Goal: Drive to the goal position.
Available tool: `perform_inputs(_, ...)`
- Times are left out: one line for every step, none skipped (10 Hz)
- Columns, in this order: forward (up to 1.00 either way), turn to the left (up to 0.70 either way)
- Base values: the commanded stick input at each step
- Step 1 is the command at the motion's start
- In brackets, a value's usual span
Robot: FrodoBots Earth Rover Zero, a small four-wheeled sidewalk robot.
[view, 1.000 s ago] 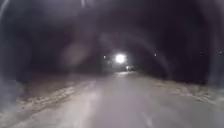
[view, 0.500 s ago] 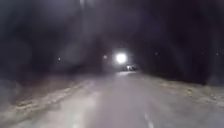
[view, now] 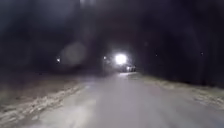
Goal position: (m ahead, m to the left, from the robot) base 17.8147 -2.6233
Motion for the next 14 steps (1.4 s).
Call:
perform_inputs(1.00,0.00)
perform_inputs(1.00,0.00)
perform_inputs(1.00,0.00)
perform_inputs(1.00,0.00)
perform_inputs(1.00,0.00)
perform_inputs(1.00,0.00)
perform_inputs(1.00,0.00)
perform_inputs(1.00,0.00)
perform_inputs(1.00,0.00)
perform_inputs(1.00,0.00)
perform_inputs(1.00,0.00)
perform_inputs(1.00,0.00)
perform_inputs(1.00,0.00)
perform_inputs(1.00,0.00)
